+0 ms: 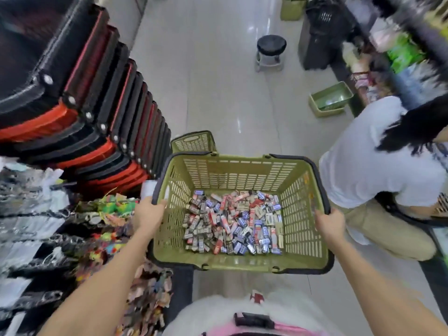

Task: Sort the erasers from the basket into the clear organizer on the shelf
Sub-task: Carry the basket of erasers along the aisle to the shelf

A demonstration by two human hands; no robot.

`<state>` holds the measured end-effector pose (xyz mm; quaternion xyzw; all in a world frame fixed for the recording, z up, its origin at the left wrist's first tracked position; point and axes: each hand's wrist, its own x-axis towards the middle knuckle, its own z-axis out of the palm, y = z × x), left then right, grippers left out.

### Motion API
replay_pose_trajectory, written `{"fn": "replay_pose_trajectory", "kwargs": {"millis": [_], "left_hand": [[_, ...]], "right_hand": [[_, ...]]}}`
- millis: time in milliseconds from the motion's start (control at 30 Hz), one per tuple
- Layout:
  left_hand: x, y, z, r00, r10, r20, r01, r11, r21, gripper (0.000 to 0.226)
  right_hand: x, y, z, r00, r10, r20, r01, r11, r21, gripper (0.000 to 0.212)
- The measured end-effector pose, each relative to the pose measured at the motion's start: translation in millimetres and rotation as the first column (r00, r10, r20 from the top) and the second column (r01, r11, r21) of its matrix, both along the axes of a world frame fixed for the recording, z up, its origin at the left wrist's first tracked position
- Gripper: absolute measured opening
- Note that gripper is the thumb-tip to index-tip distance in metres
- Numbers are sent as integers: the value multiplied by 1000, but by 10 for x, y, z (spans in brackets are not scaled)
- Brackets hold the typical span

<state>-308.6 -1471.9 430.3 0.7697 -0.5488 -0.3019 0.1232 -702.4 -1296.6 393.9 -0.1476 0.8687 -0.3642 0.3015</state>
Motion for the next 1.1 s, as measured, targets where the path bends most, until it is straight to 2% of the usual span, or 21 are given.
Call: {"fn": "replay_pose_trajectory", "kwargs": {"millis": [167,267,367,467,633,733,967,1100], "left_hand": [[-691,-1062,142,999,38,-20,-38,999,-33,35],[-1079,-1647,191,997,64,-32,-65,996,-56,20],[-1433,-2329,179,996,84,-36,-86,994,-66,28],[-1787,-3059,77,993,78,-86,-82,996,-41,26],[-2400,-4367,-38,992,38,-121,-38,999,4,22],[-2849,-5149,5,983,2,-182,2,1000,24,22],[-4128,-6843,137,978,-131,-165,132,991,-3,19],[-4945,-7721,46,970,-167,-176,168,986,-9,14]], "right_hand": [[-765,-1276,229,998,61,7,-61,998,-3,20],[-1109,-1955,322,998,66,-19,-67,997,-39,19],[-1480,-2635,321,995,81,-59,-82,997,-5,13],[-1835,-3319,253,995,74,-70,-72,997,26,12],[-2364,-4437,249,999,17,-27,-17,1000,12,10],[-2729,-5032,318,1000,-22,-15,22,1000,2,15],[-3747,-6227,415,985,-171,25,172,985,-31,14],[-4497,-6999,314,984,-179,17,180,982,-50,17]]}}
